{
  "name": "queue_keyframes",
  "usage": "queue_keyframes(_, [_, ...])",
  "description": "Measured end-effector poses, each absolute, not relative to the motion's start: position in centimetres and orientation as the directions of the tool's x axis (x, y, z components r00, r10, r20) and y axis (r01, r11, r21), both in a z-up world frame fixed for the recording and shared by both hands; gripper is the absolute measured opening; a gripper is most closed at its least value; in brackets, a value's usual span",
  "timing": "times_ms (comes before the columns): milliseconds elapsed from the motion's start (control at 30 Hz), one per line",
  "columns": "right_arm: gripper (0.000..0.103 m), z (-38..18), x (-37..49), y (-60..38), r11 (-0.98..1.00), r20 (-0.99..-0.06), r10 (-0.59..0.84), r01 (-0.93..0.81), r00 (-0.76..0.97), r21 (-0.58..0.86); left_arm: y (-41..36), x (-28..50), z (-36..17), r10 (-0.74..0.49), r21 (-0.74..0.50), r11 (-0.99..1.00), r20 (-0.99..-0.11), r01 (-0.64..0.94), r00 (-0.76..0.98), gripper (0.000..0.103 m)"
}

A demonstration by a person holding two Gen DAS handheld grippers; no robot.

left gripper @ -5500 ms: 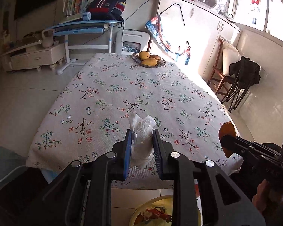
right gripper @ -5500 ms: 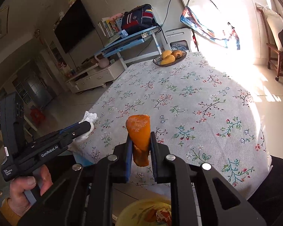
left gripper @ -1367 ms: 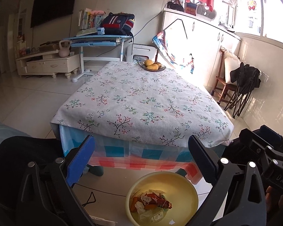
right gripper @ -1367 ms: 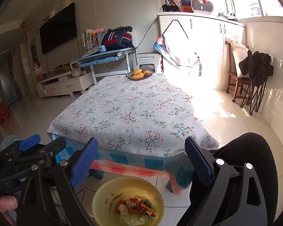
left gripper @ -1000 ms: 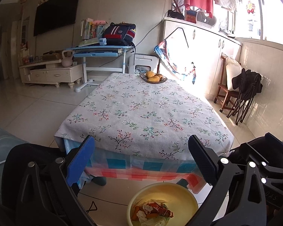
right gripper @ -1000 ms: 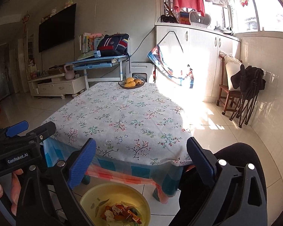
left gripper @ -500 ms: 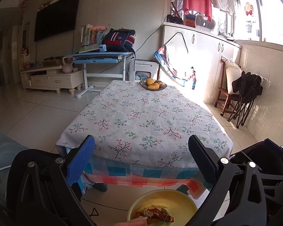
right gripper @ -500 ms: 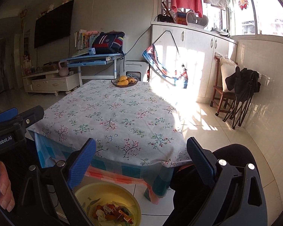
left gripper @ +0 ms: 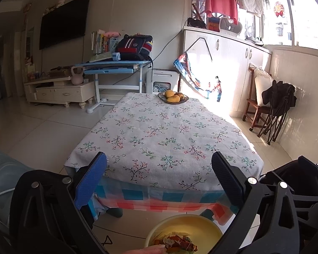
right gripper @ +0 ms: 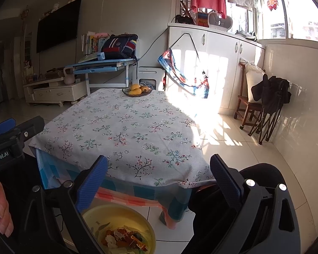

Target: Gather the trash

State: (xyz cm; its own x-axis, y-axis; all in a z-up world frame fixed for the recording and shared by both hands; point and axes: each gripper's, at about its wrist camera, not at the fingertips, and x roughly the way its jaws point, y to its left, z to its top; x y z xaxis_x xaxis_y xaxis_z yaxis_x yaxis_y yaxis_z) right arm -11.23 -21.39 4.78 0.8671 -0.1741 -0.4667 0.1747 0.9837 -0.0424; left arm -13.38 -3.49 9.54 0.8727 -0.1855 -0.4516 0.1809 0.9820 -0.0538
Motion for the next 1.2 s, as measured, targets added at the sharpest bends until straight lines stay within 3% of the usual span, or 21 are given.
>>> queue_keyframes(1200, [0.094, 3.95, -10.79, -21.61, 0.985, -0.487, -0.169, 0.165, 0.857, -0.053, -3.52, -13.02, 9.39, -0.177, -0.045, 0.983, -0.451, 0.176, 0.875, 0.096])
